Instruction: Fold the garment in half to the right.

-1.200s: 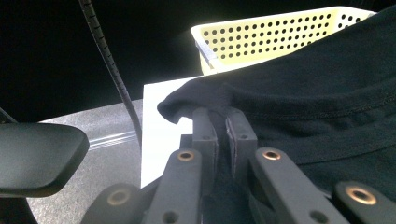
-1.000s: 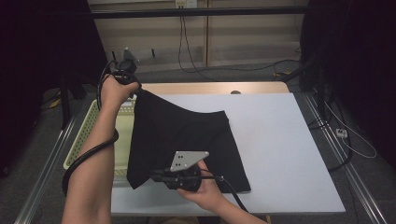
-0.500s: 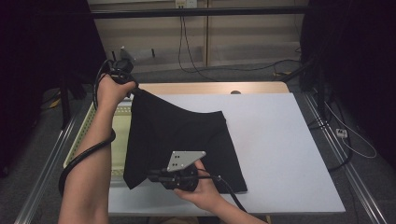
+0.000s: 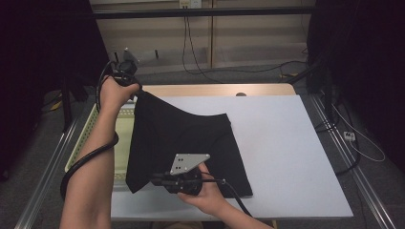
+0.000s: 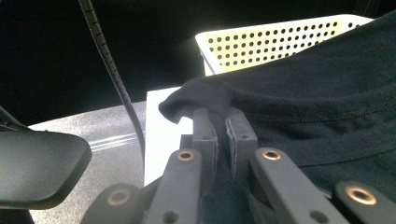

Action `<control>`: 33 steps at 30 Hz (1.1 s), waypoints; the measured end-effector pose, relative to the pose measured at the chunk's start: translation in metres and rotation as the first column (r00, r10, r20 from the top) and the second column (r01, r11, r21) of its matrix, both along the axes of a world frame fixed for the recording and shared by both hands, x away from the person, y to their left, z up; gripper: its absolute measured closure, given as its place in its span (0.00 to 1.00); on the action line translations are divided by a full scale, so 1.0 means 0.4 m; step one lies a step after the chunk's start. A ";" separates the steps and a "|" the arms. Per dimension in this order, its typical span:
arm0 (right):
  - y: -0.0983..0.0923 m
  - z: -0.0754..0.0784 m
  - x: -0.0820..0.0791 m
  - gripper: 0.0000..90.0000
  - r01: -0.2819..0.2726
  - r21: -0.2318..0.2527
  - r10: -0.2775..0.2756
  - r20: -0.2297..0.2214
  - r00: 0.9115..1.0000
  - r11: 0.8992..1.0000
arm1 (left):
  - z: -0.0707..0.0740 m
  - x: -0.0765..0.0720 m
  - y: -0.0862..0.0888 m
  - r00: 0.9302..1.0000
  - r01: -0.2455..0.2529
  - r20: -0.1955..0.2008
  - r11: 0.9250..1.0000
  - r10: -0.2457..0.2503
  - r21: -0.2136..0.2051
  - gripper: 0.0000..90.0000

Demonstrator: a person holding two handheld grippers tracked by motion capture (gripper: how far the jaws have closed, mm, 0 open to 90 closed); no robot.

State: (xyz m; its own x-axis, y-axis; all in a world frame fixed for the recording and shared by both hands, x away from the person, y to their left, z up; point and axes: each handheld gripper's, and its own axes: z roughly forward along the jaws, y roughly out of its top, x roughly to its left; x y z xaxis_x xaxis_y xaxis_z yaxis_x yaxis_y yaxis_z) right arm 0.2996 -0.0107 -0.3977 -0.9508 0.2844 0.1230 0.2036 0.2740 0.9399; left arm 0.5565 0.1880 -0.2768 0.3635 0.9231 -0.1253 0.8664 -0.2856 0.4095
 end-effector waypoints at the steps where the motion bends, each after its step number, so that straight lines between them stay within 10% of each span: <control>1: 0.000 0.001 0.000 0.95 -0.001 0.000 0.001 0.000 1.000 1.000 | 0.001 -0.001 -0.001 1.000 -0.004 0.007 1.000 0.004 0.000 0.96; 33: 0.048 0.001 0.003 0.95 -0.031 0.025 0.031 0.002 1.000 0.999 | 0.022 -0.008 0.050 1.000 -0.031 0.002 1.000 0.031 0.002 0.96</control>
